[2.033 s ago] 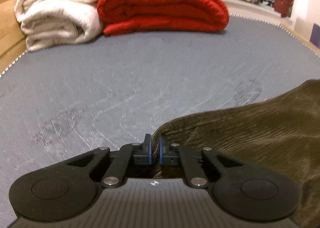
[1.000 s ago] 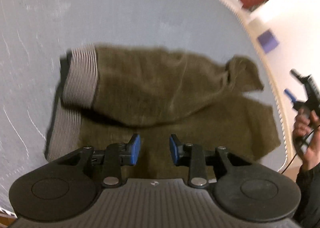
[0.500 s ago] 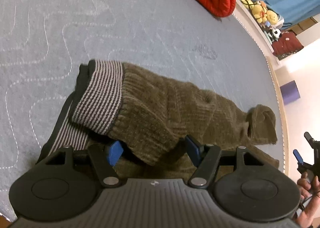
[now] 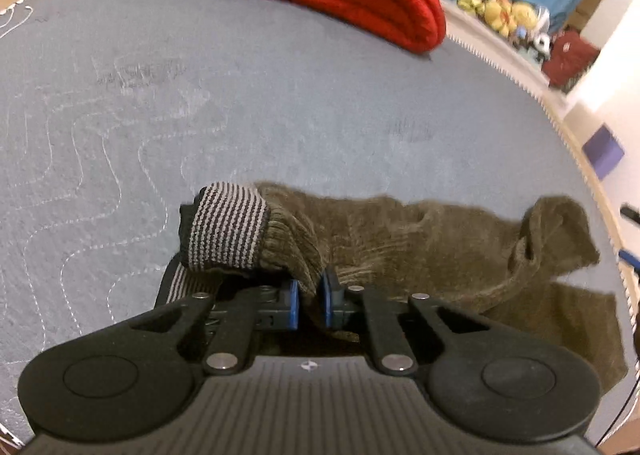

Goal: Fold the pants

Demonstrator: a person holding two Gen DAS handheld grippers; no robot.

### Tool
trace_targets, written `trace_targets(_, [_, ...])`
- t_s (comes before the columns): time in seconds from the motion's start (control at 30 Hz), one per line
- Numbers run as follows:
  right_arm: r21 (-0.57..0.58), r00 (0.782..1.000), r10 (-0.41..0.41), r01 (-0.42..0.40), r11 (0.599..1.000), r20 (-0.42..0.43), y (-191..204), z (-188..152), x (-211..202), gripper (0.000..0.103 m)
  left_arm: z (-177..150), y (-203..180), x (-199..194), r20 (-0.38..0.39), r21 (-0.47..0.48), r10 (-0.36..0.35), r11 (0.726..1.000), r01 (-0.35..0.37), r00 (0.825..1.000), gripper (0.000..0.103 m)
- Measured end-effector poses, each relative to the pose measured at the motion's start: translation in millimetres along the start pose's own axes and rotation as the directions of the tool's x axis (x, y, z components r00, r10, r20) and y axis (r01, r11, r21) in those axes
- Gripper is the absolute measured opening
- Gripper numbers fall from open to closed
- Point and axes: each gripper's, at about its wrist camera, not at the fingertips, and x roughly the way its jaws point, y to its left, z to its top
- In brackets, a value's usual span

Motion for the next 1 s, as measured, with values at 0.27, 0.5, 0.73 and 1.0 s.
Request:
trace_targets(0.27, [-0.042, 0.983, -0.101, 0.096, 0.994, -0.152, 0, -14, 77, 0.095, 0, -3, 9, -0.025, 0.025, 0.009, 1.000, -0.009, 1.000, 0.013])
trace_targets(0.5, [-0.163, 0.944, -0.209, 0.171, 0.972, -0.256, 22, -38, 129, 0.095, 3, -2, 8, -0.026, 0.020, 0.004, 1.000, -0.003, 1.000, 0.013])
trace_targets(0.73, [-0.280, 0.917, -0.315, 0.244, 0.928, -0.243, 32, -52, 144, 0.071, 4, -1, 4, -0.020, 0.023, 0.001, 1.000, -0.001, 1.000, 0.013])
trace_targets(1.0, [-0.196, 0.952, -0.266, 0.235, 0.952, -0.154, 15, -23, 103, 0.000, 2, 0, -6, -0.002, 0.017, -0.009, 1.000, 0.009, 1.000, 0.013])
